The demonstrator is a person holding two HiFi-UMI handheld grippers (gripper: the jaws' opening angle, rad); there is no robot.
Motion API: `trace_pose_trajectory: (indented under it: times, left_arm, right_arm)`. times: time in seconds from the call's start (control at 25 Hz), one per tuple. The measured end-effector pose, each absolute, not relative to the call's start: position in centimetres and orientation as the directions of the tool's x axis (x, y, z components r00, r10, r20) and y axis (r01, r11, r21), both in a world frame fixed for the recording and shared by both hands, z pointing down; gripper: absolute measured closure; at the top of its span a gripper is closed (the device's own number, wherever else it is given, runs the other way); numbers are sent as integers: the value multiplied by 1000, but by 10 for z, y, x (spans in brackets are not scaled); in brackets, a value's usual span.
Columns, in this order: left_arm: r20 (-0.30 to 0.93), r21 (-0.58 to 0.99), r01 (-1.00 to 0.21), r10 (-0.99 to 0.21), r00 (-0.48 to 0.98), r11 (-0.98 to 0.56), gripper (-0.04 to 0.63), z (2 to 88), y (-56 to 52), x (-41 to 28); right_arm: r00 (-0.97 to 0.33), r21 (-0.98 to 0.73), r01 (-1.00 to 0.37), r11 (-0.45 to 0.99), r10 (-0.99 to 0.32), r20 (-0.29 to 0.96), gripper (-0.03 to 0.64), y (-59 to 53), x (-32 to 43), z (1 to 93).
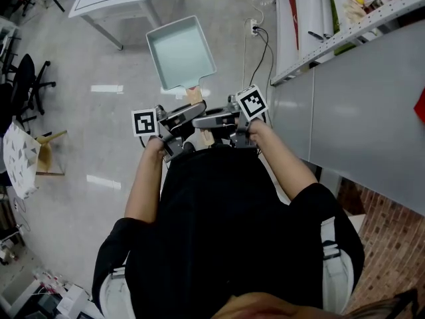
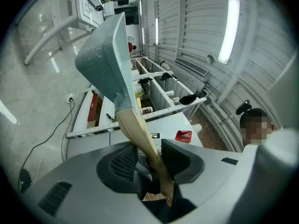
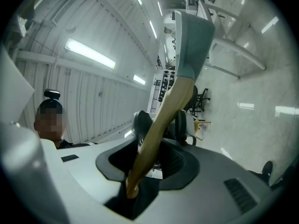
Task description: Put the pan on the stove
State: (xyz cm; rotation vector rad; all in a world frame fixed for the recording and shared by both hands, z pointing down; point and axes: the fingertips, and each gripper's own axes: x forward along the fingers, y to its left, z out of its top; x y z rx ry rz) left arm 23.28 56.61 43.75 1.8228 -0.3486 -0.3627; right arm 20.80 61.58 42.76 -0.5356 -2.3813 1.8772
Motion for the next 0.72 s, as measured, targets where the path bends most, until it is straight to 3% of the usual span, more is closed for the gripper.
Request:
trace_pose_trajectory:
  times: [0.72]
  left_arm:
    - [-49, 953, -77, -399, 916, -294, 433, 447, 535, 236]
  right_arm:
    - [-938, -949, 250, 190, 292, -188, 468, 586, 209, 434]
